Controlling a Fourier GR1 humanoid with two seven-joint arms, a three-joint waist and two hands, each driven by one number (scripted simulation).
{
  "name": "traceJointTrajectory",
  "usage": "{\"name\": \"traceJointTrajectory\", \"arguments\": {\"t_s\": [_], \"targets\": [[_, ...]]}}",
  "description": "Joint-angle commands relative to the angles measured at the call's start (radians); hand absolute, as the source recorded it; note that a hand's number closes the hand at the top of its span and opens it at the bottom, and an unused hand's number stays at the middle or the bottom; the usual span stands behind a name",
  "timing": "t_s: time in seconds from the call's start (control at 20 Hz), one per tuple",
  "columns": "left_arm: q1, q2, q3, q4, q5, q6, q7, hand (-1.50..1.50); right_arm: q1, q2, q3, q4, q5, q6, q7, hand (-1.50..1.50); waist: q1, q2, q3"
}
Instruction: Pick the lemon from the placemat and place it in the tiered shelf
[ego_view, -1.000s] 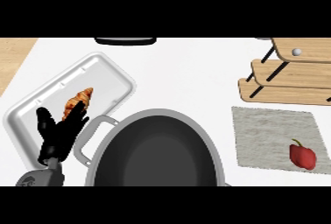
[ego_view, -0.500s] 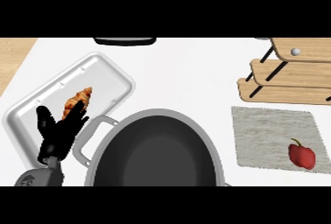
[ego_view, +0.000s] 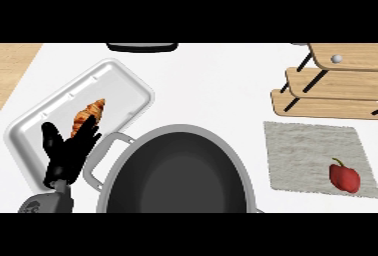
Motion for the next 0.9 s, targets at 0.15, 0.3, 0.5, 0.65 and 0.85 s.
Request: {"name": "traceJointTrajectory", "arguments": {"t_s": [0.15,0.3,0.5,0.65,0.85], "targets": [[0.048,-0.012,-0.009,-0.021,0.008,-0.023,-0.011,0.0,-0.017,0.008,0.04,0.004,0.07,0.014,-0.008,1.5,-0.005,-0.002,-0.002],[0.054,-0.002,-0.011,-0.024,-0.007,-0.014,-0.004,0.0,-0.058,0.021,-0.11,0.099,-0.048,-0.047,0.06,-1.5,0.001,-0.001,-0.002],[-0.014,0.027,0.032,0.035,0.022,-0.039,-0.014,0.0,-0.103,0.037,-0.151,0.15,-0.079,-0.068,0.084,-1.5,0.003,0.003,-0.002],[0.019,0.01,0.02,-0.038,0.022,-0.014,0.029,0.0,-0.133,-0.01,-0.235,0.152,-0.174,0.003,0.128,-1.5,-0.002,-0.001,-0.002],[0.04,-0.003,0.003,-0.018,0.003,-0.014,0.009,0.0,-0.147,0.065,-0.288,0.177,-0.229,-0.083,0.139,-1.5,0.001,0.001,-0.002]]}}
